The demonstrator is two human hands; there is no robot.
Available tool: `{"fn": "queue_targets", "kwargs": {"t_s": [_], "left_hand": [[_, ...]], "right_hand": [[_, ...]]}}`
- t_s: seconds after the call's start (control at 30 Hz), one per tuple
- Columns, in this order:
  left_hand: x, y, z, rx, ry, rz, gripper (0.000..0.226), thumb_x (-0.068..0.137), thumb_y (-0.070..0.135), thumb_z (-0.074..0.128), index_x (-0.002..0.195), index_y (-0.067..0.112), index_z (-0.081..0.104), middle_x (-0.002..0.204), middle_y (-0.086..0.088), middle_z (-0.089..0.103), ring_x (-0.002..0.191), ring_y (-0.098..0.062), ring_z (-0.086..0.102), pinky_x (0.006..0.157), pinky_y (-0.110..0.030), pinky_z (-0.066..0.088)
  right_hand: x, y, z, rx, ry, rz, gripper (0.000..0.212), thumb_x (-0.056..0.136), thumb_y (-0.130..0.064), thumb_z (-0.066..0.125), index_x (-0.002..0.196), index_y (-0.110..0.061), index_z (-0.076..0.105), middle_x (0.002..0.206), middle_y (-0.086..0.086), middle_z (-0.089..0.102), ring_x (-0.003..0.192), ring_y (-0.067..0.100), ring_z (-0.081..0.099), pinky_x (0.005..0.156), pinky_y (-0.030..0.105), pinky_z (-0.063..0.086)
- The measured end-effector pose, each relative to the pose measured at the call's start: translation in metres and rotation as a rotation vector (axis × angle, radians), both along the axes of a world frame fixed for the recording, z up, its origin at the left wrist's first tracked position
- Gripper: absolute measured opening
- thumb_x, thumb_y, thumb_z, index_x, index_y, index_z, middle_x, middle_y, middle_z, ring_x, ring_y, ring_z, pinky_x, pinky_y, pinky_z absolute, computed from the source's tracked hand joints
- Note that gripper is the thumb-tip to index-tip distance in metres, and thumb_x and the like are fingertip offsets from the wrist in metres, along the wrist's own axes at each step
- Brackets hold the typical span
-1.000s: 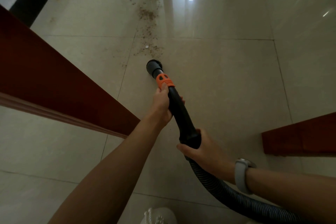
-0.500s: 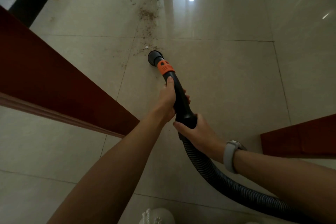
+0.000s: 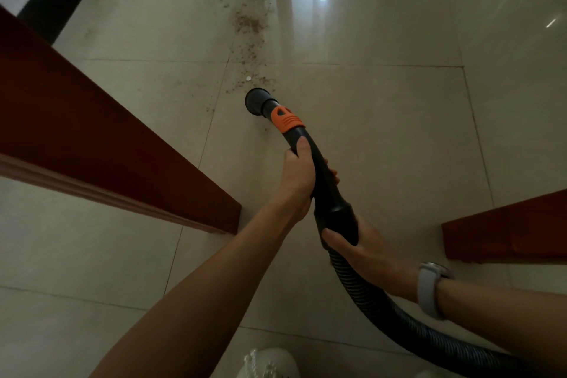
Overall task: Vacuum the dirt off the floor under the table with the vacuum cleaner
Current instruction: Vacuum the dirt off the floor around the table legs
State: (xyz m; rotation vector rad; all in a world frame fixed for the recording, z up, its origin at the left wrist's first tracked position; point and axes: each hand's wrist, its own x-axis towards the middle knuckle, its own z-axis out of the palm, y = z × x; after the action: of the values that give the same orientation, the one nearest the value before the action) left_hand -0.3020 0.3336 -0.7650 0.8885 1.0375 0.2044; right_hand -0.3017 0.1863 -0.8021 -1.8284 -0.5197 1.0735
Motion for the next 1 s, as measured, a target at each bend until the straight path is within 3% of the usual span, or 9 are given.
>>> {"fn": "queue_targets", "kwargs": {"t_s": [0.1,0.23,0.33,0.5,0.67,0.8,0.9,1.0], "left_hand": [[-0.004,-0.005,0.003,0.019,0.003,-0.017,0.023,0.103,0.034,0.032,0.112,0.014,0.033,0.087,-0.011,0.051,0.066,-0.021,0.056,0.063,-0.036,0.052],[-0.016,-0.012,0.003,-0.011,0.048,0.022,0.024,0.103,0.035,0.031,0.11,0.012,0.034,0.084,-0.011,0.051,0.064,-0.021,0.055,0.06,-0.036,0.051],[-0.025,-0.018,0.004,-0.023,0.074,0.048,0.026,0.103,0.036,0.031,0.109,0.011,0.035,0.084,-0.012,0.052,0.064,-0.023,0.056,0.06,-0.036,0.051],[-0.03,-0.026,0.012,-0.082,0.111,0.059,0.032,0.102,0.039,0.034,0.112,0.009,0.036,0.085,-0.012,0.054,0.066,-0.022,0.058,0.058,-0.036,0.051],[-0.03,-0.041,0.013,-0.137,0.11,0.04,0.051,0.1,0.043,0.034,0.128,0.0,0.038,0.085,-0.013,0.056,0.066,-0.023,0.06,0.054,-0.035,0.051],[-0.025,-0.051,0.012,-0.182,0.097,0.031,0.047,0.1,0.043,0.035,0.119,0.0,0.04,0.085,-0.014,0.054,0.068,-0.024,0.058,0.058,-0.037,0.051],[-0.02,-0.051,0.012,-0.17,0.089,0.024,0.044,0.101,0.041,0.033,0.124,0.003,0.036,0.085,-0.013,0.053,0.067,-0.024,0.057,0.058,-0.037,0.05],[-0.014,-0.048,0.008,-0.16,0.085,0.01,0.048,0.101,0.041,0.033,0.132,0.005,0.032,0.086,-0.013,0.052,0.065,-0.023,0.056,0.057,-0.037,0.05]], "right_hand": [[-0.001,-0.006,0.005,0.0,-0.045,0.05,0.015,0.087,-0.031,0.064,0.096,-0.031,0.052,0.083,-0.003,0.065,0.076,0.018,0.065,0.069,0.036,0.052],[-0.008,-0.016,0.011,-0.028,-0.163,0.135,0.026,0.085,-0.036,0.066,0.106,-0.028,0.052,0.092,-0.008,0.064,0.083,0.006,0.062,0.066,0.018,0.047],[-0.011,-0.021,0.015,-0.036,-0.207,0.19,0.037,0.084,-0.039,0.065,0.115,-0.021,0.053,0.095,-0.005,0.064,0.084,0.007,0.061,0.068,0.02,0.047],[-0.018,-0.031,0.025,-0.012,-0.215,0.195,0.034,0.086,-0.037,0.064,0.113,-0.022,0.052,0.095,-0.002,0.064,0.085,0.013,0.061,0.071,0.027,0.049],[-0.017,-0.048,0.035,-0.044,-0.291,0.204,0.028,0.086,-0.037,0.064,0.105,-0.019,0.054,0.08,-0.011,0.058,0.07,0.002,0.056,0.058,0.01,0.041],[-0.012,-0.059,0.036,-0.08,-0.312,0.226,0.02,0.087,-0.037,0.062,0.096,-0.021,0.052,0.07,-0.01,0.053,0.059,0.002,0.049,0.053,0.012,0.039],[-0.008,-0.058,0.033,-0.115,-0.325,0.221,0.026,0.087,-0.04,0.061,0.101,-0.02,0.052,0.075,-0.01,0.053,0.064,0.002,0.05,0.054,0.013,0.037],[-0.006,-0.054,0.026,-0.157,-0.308,0.189,0.035,0.085,-0.044,0.061,0.106,-0.017,0.053,0.082,-0.003,0.059,0.073,0.013,0.057,0.06,0.024,0.043]]}}
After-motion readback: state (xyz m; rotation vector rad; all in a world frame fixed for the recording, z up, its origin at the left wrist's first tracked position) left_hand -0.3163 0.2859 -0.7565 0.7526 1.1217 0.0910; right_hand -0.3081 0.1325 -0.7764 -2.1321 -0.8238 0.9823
